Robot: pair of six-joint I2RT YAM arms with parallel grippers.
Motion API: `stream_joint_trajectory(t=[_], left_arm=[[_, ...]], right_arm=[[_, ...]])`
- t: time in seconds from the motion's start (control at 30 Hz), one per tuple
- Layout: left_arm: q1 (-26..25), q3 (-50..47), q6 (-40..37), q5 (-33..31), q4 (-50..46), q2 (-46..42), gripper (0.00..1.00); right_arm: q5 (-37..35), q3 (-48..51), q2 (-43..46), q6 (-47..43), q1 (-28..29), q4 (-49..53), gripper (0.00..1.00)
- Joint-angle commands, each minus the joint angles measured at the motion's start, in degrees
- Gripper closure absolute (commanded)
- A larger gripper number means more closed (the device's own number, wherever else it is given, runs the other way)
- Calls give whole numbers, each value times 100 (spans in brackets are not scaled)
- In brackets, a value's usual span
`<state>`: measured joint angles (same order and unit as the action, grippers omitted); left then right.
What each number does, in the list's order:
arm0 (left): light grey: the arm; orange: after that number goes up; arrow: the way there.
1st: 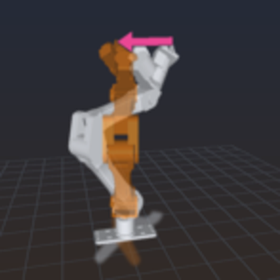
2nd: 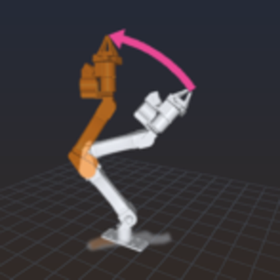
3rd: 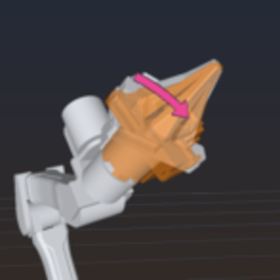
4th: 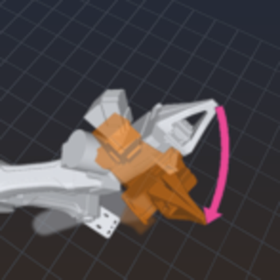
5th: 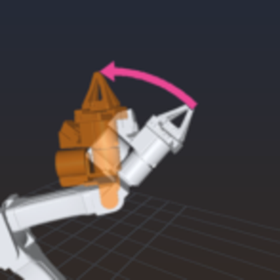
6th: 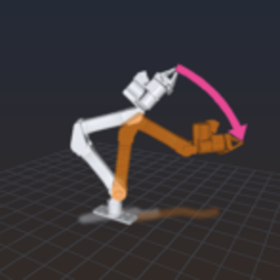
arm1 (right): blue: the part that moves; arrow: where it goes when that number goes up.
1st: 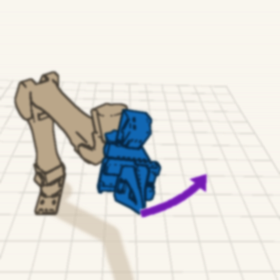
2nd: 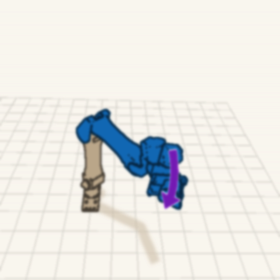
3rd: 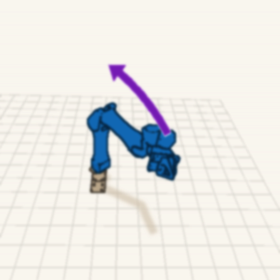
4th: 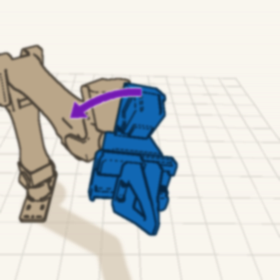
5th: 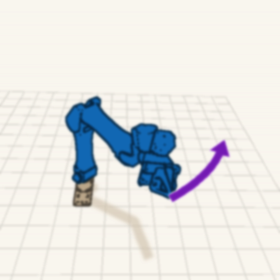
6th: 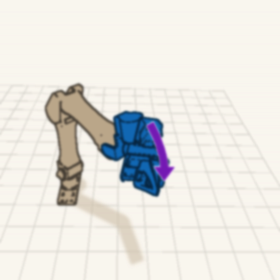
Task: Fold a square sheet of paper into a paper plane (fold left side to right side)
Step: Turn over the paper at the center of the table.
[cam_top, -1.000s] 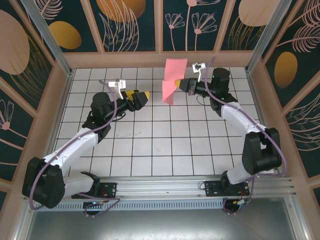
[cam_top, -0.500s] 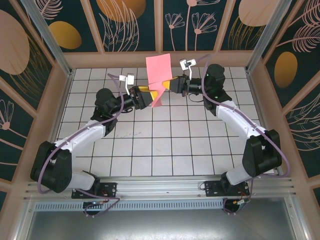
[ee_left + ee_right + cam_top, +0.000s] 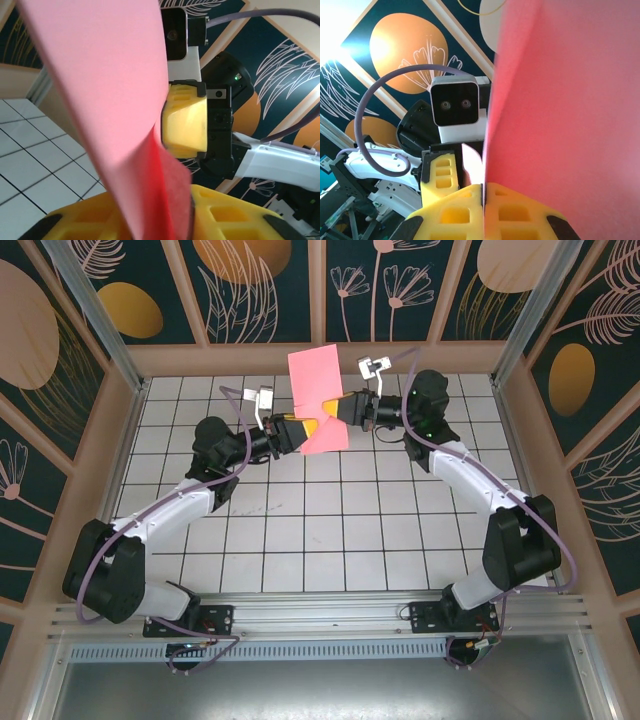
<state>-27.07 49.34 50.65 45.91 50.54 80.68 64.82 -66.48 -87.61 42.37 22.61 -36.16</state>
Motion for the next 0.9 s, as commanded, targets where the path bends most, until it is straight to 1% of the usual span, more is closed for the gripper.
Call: stream_joint_trajectory(t=[0.0,0.07,0.1,0.13,0.2,0.23,0.33,0.37,0.43,0.47,0.57,0.6,0.67,0.77,0.83,0.87], left_arm=[[-26,141,-313,-144,-370,-119,82],[-35,171,-522,-279,-795,-179,89],[-39,182,-639,-370,-1050,-225,91],[-52,205,-824,-482,-1374,-282,93],[-138,327,-1313,-962,-2359,-404,96],[-237,413,-1628,-1308,-2909,-472,97],[-696,832,-2412,-2854,-4643,-563,99],[-860,959,-2544,-3402,-5107,-523,100],[-1187,1168,-2593,-4396,-5879,-377,100],[-1379,1281,-2556,-4934,-6257,-256,100],[-1911,1748,-2273,-6378,-7393,314,100],[-2099,1978,-2094,-6965,-7901,592,100],[-2374,2444,-1734,-7759,-8748,1148,100],[-2650,3205,-1036,-8586,-9934,2072,100],[-2766,3670,-598,-8888,-10682,2663,100],[-2795,3859,-413,-8972,-10879,2918,100]], right_arm=[[-24,151,217,-129,-116,17,86],[-225,229,363,-447,-198,541,74],[-416,216,453,-774,-252,1086,67],[-700,205,563,-1119,-315,1601,61],[-1477,116,751,-1839,-398,2791,50],[-1937,100,864,-2112,-442,3252,46],[-3787,47,1131,-2683,-514,4494,32],[-4466,67,1197,-2760,-533,4807,28],[-5585,149,1304,-2733,-581,5241,20],[-5974,274,1361,-2679,-632,5354,16],[-6510,691,1608,-2507,-749,5408,6],[-6665,857,1717,-2444,-754,5377,3],[-6939,1136,1920,-2345,-764,5324,1],[-7213,1422,2151,-2273,-761,5309,1],[-7379,1508,2234,-2255,-758,5369,1],[-7440,1521,2280,-2259,-760,5398,1]])
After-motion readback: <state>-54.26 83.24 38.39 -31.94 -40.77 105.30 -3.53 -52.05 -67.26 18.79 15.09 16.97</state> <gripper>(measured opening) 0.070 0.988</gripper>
